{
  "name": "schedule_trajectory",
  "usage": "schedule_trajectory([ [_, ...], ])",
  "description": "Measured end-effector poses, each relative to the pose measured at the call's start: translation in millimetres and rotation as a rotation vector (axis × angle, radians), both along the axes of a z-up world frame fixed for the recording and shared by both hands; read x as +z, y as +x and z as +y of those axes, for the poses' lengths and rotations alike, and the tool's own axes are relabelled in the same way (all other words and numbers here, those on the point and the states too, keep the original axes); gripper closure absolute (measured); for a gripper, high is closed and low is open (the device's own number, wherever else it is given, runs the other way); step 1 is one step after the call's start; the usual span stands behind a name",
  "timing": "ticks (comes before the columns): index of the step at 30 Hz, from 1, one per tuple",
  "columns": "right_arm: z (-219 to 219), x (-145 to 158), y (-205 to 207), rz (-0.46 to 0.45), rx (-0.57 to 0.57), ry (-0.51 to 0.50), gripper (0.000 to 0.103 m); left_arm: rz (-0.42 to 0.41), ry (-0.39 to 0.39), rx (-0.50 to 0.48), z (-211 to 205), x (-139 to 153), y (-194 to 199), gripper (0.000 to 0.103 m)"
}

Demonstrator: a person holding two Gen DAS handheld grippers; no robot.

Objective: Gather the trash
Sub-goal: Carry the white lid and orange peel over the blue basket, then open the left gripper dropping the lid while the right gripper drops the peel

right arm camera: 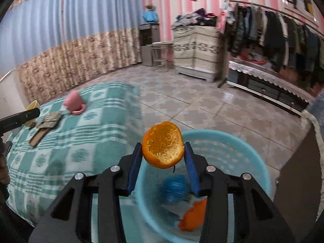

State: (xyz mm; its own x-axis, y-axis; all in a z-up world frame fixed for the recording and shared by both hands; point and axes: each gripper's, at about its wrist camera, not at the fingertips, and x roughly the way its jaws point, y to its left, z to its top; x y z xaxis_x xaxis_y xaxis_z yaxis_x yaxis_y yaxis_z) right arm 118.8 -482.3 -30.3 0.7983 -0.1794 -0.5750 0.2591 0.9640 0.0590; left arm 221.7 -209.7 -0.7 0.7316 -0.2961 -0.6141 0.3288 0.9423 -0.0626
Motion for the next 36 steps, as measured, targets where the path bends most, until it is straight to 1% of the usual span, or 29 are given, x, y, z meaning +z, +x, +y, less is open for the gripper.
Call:
schedule_trajectory([
  [3, -22, -2, -15, 0.003, -0.051, -0.008, 0.061, -0.013, -0.002, -0.066, -34, 0, -3, 0.043],
  [6, -42, -2, -28, 0.003, -0.101, -0.010, 0.061, 0.004, -0.005, -0.151, -76, -5, -7, 0.043],
  [8, -55, -3, -35, 0.001, -0.130, -0.006, 0.061, 0.001, 0.007, -0.216, -106, -11, -14, 0.043],
  [11, -69, -7, -44, 0.003, -0.156, -0.002, 0.061, 0.000, 0.005, -0.310, -143, -19, -25, 0.043],
  [16, -81, -15, -51, 0.003, -0.184, 0.007, 0.061, -0.002, 0.041, -0.409, -190, -32, -35, 0.043],
  [18, -85, -19, -52, 0.007, -0.192, 0.017, 0.061, 0.003, 0.044, -0.430, -204, -37, -33, 0.043],
  [22, -96, -29, -53, 0.024, -0.204, 0.038, 0.061, 0.031, 0.029, -0.441, -222, -45, -26, 0.043],
  [26, -100, -33, -50, 0.027, -0.214, 0.057, 0.061, 0.023, 0.062, -0.460, -238, -50, -27, 0.042],
  [28, -100, -34, -50, 0.027, -0.216, 0.062, 0.061, 0.028, 0.069, -0.473, -242, -50, -24, 0.036],
  [29, -100, -34, -48, 0.027, -0.216, 0.062, 0.061, 0.020, 0.071, -0.463, -242, -48, -22, 0.028],
  [30, -100, -35, -47, 0.028, -0.216, 0.062, 0.061, 0.007, 0.063, -0.448, -239, -45, -20, 0.024],
  [34, -97, -37, -43, 0.031, -0.211, 0.061, 0.061, 0.010, 0.033, -0.417, -230, -33, -10, 0.020],
  [36, -92, -38, -40, 0.034, -0.205, 0.057, 0.061, -0.003, 0.023, -0.381, -219, -27, -6, 0.014],
])
